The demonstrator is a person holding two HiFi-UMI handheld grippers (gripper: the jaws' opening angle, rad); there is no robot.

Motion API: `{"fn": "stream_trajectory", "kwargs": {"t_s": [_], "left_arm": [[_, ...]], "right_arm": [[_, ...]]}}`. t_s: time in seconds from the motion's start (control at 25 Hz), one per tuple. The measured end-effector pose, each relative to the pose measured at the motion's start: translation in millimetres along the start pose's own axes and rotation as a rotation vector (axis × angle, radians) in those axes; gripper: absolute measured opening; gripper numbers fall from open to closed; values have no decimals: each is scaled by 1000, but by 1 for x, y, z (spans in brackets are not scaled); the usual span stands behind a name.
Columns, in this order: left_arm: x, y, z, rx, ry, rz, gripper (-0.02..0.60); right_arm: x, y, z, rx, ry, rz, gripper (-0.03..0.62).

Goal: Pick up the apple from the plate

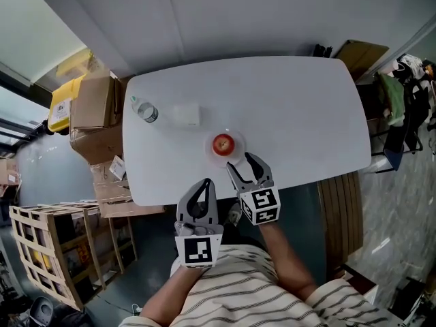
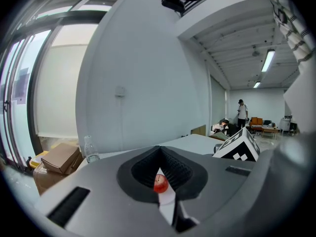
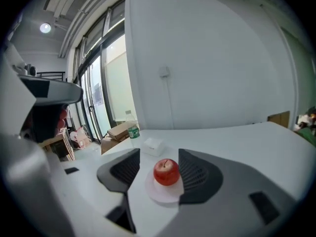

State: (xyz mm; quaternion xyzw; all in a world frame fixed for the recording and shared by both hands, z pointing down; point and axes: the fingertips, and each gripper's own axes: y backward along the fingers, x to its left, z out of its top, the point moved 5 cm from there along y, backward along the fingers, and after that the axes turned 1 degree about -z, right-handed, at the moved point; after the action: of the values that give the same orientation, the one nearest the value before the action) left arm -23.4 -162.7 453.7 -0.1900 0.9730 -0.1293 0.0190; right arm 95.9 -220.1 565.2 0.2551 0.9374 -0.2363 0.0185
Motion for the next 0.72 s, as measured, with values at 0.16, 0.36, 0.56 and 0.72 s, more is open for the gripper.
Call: {"fn": "stream_trajectory", "kwargs": {"t_s": [0.16,0.36,0.56,0.72], "left_arm": [[3,0,-6,14,-18,-7,5],[5,-1,-13,29,-15,-24,5],[4,3,-17,31,-28,-39,5],[7,3,-18,36,-50,-50,5]], "right_arm": [[2,-12,-10,19,-3,20,261],[-1,-28,-24,52,-2,4,281],[-7,-47,-41,87,11,-5,311],[-10,-59,-45,89,3,-17,321]]}}
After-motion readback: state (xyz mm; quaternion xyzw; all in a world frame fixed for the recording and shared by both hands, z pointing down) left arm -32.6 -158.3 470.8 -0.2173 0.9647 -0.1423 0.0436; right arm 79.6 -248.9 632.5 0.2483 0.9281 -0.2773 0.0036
